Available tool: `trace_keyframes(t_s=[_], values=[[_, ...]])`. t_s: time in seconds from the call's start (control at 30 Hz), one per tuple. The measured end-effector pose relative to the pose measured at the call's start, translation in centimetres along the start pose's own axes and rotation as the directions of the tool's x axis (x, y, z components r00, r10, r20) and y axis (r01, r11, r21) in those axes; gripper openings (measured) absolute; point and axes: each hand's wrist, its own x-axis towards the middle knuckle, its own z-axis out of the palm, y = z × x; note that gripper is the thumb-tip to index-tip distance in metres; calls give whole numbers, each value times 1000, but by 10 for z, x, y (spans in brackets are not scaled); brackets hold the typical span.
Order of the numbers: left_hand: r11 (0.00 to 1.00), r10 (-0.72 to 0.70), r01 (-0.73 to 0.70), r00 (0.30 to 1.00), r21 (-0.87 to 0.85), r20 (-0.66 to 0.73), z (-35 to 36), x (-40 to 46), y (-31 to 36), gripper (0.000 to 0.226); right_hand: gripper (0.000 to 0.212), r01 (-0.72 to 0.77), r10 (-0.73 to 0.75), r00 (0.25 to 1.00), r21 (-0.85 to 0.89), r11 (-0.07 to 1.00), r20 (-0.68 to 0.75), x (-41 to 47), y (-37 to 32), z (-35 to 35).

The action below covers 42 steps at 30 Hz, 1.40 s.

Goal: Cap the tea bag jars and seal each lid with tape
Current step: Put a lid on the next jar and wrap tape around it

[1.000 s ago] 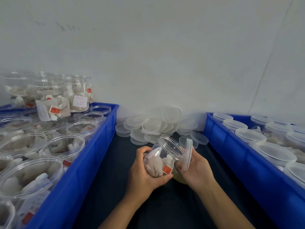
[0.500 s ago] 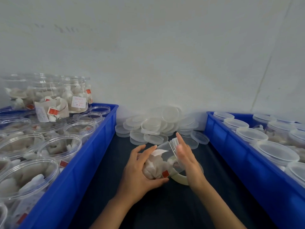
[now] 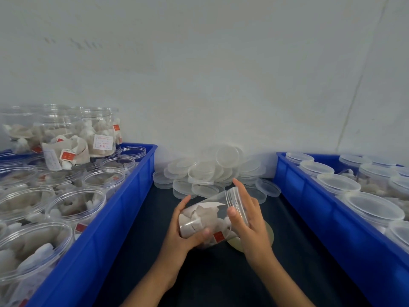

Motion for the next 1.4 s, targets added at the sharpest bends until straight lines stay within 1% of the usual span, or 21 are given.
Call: trace_keyframes(t_s=[0.07,0.1,0.2,0.3,0.37,0.47,0.53,0.63,0.73,0.8,0.87,0.93,0.97,1.03,1.07,1.1,1.17,1.2,1.27,1.33,1.4], values=[[999,-8,8,1000,-44,4,-2,3,0,104,67,11,-11,1000,4,1000,-5,-3,0,4],[998,-13,13,1000,-63,5,-3,3,1,103,65,6,-5,1000,22,1000,-21,-4,0,6],[993,-39,41,999,-113,16,-3,5,3,87,60,18,-14,997,52,998,-78,-7,-2,14],[983,-90,97,995,-154,53,-4,6,7,81,51,114,-114,988,-8,993,-100,-8,-7,17],[974,-148,157,986,-162,72,-4,8,10,79,50,140,-143,986,-35,989,-83,-9,-7,14],[966,-213,220,975,-134,62,-4,9,13,68,52,216,-222,974,-114,970,-40,-11,-5,11],[969,-231,236,970,-69,76,-5,9,14,62,52,329,-338,941,-188,925,-15,-12,-5,10],[961,-274,276,958,-11,85,-5,7,17,65,53,499,-493,865,-256,828,90,-11,-5,5],[961,-277,278,955,9,110,-6,7,17,62,55,563,-546,825,-289,774,146,-11,-6,-1],[969,-241,246,965,-33,103,-6,6,16,58,53,515,-506,855,-293,806,113,-12,-6,3],[979,-180,184,982,-83,63,-7,4,13,57,51,390,-394,919,-226,893,30,-15,-5,12],[987,-123,124,992,-106,10,-8,2,10,55,49,188,-191,981,-62,980,-46,-16,-4,22],[989,-106,104,994,-102,-15,-8,1,9,54,44,72,-69,996,41,997,-52,-16,-2,25],[995,-80,77,996,-65,-46,-6,1,6,59,26,-122,134,990,220,968,-38,-14,-1,27],[997,-70,68,996,-47,-55,-5,1,4,63,25,-165,180,983,257,952,-35,-13,0,26],[998,-64,62,996,-33,-66,-5,2,3,64,31,-171,188,981,267,948,-38,-12,1,24],[996,-74,71,994,-46,-75,-6,4,2,67,51,-126,136,990,216,968,-32,-14,2,21],[993,-93,88,993,-78,-71,-8,4,2,70,59,-58,61,998,149,987,-14,-15,2,20],[979,-142,135,989,-150,-40,-12,6,3,68,62,155,-153,986,-23,988,72,-15,1,16],[962,-181,184,983,-201,31,-13,6,7,46,63,342,-323,937,-166,925,131,-14,-1,12],[951,-208,217,976,-221,64,-12,6,10,29,60,413,-394,911,-258,874,123,-13,-2,10]])
